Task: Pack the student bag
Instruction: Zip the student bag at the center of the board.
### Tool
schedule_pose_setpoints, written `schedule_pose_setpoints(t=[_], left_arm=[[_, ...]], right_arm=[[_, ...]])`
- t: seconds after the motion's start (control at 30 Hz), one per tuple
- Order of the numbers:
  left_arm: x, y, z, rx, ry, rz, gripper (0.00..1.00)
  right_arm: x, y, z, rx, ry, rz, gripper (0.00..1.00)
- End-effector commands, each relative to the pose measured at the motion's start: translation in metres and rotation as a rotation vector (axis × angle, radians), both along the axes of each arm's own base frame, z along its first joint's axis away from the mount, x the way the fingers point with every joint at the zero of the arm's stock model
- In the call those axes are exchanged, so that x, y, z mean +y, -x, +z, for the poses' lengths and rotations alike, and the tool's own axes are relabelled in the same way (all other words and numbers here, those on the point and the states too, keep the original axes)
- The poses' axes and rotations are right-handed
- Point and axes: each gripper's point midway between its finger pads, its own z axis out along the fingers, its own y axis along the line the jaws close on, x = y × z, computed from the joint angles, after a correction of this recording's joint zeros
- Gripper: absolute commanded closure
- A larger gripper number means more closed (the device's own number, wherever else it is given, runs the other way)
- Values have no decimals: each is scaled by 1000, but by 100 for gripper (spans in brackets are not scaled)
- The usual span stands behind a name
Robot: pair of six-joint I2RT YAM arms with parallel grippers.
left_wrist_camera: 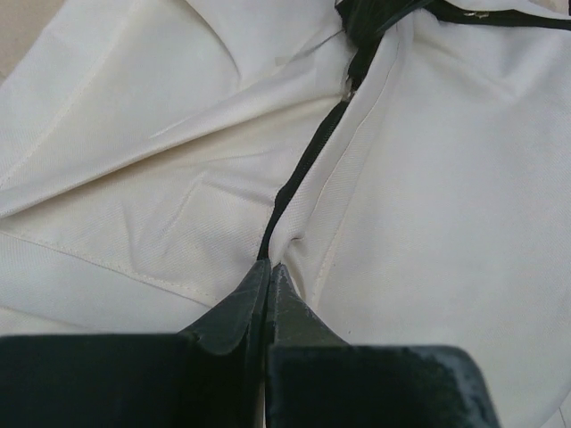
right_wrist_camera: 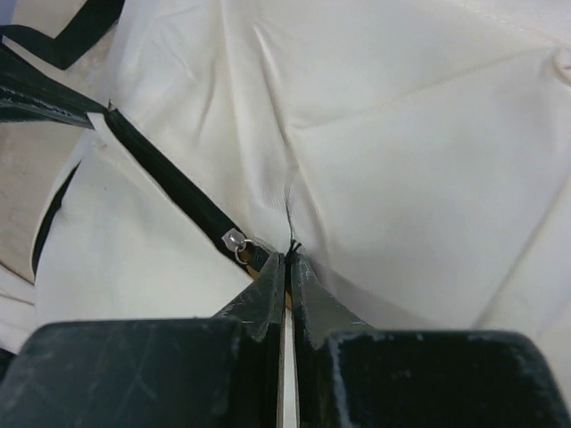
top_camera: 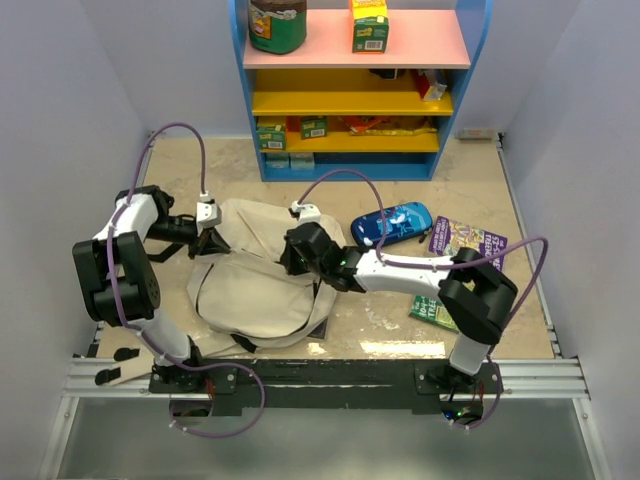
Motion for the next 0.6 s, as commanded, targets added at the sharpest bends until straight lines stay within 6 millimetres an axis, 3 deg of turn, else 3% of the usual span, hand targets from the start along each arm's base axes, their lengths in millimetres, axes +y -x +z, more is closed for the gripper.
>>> schedule_pose_setpoints(t=[0.0, 0.17, 0.43, 0.57], left_arm=[[4, -2, 6, -53, -1, 8, 100], [4, -2, 7, -67, -10, 9, 100], [8, -2, 9, -78, -18, 39, 100], [10, -2, 9, -82, -24, 53, 100]], right_arm=[[-36, 0, 17, -37, 29, -69, 100], [-73, 4, 7, -36, 103, -137, 100], [-135, -12, 11, -26, 143, -321, 100], [-155, -16, 14, -18, 179, -382, 100]])
